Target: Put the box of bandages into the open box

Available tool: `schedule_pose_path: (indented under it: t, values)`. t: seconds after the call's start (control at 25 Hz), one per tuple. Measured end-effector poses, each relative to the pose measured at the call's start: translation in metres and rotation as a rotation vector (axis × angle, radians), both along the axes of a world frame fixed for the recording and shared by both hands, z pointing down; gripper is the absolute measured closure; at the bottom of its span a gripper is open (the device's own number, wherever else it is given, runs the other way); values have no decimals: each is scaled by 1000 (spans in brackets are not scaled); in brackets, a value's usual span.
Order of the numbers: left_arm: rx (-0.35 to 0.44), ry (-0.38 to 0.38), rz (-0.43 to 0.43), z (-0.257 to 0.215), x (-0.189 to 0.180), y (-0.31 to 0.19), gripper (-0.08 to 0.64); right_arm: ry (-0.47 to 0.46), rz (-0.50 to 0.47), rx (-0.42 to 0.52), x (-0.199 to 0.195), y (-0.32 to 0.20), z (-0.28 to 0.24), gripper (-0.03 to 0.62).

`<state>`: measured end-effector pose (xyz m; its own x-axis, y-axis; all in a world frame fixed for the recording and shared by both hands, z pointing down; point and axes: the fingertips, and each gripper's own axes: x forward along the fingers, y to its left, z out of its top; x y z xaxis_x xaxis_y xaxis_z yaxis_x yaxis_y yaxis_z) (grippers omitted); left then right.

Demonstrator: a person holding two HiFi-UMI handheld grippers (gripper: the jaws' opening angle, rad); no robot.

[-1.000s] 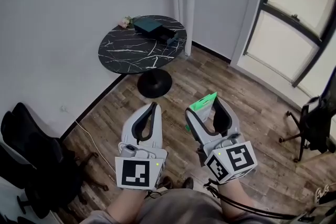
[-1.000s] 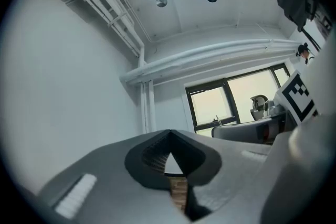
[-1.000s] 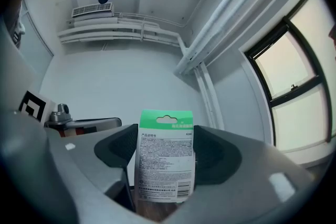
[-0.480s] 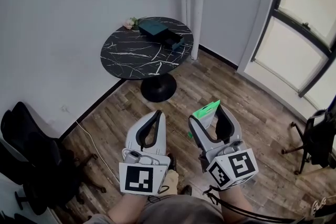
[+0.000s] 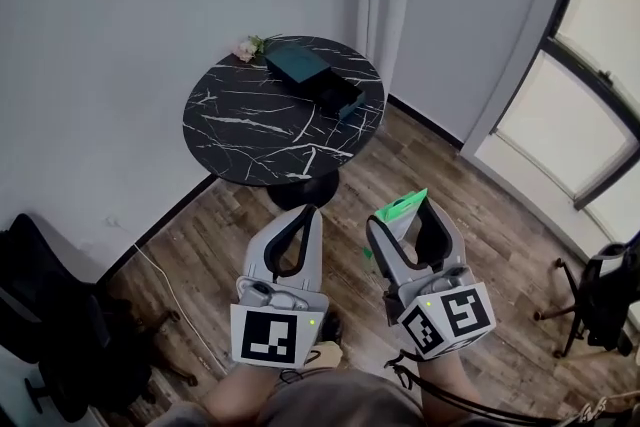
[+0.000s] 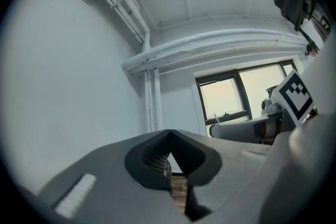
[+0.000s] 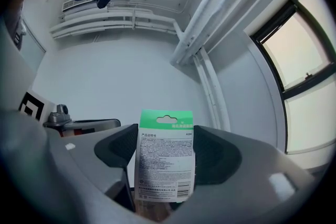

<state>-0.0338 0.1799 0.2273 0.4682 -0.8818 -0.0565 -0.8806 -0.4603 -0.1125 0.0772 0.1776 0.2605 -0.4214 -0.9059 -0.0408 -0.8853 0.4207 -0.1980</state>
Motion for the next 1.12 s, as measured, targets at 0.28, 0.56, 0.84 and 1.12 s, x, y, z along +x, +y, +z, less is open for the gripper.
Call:
schedule_pose_path:
  t: [0.28, 0.56, 0.84, 1.12]
  values:
    - [38, 15, 5, -10, -17, -82, 560, 13, 4, 30, -17, -83, -12, 233]
    - [24, 25, 10, -7, -15, -135, 560, 27, 12, 27, -14, -133, -12, 233]
    - [-25, 7, 3, 18, 6, -195, 560, 24, 5, -8, 7, -193, 8, 233]
    - [-56, -11, -39, 28, 33, -277, 560, 15, -52, -35, 29, -280, 18, 233]
